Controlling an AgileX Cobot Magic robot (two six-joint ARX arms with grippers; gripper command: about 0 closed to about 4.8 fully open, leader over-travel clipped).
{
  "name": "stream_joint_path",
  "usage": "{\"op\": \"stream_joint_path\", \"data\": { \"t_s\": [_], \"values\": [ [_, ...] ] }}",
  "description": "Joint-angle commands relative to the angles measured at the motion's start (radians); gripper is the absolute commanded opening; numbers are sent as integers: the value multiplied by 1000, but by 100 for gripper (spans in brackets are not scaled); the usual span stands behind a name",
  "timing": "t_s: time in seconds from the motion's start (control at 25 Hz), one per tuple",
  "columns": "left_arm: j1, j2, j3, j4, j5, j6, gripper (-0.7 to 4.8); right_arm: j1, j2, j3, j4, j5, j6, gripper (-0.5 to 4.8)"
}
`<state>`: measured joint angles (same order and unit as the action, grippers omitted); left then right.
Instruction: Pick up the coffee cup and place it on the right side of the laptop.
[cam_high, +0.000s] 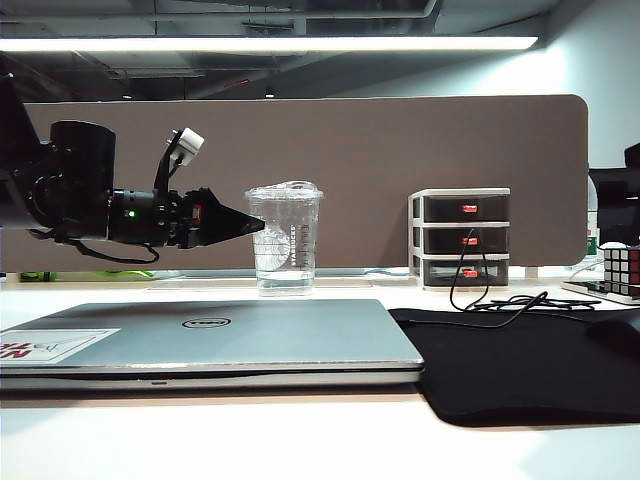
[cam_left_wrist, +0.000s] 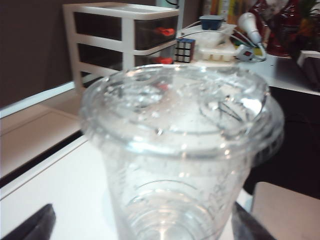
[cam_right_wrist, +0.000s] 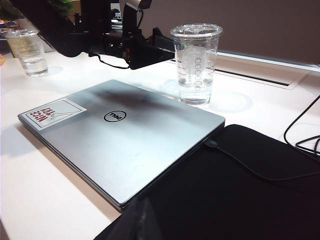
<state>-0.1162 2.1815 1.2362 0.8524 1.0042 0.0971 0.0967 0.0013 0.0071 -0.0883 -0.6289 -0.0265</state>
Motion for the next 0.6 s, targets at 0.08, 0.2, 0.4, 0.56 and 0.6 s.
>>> {"op": "stream_joint_path", "data": {
  "t_s": [0.08,0.2,0.4,0.56,0.6],
  "values": [
    [-8,4,25,-11,56,3,479,0,-2,-6,10,1,-5,-1],
    [-15,23,61,-42,84,0,479,0,-2,-6,10,1,-5,-1],
    [-32,48,93,-58,94,3,479,0,-2,-6,10,1,-5,-1],
    [-45,78,123,-59,96,0,479,0,-2,-6,10,1,-5,-1],
    [-45,86,133,-61,97,0,479,0,-2,-6,10,1,-5,-1]
  ]
}}
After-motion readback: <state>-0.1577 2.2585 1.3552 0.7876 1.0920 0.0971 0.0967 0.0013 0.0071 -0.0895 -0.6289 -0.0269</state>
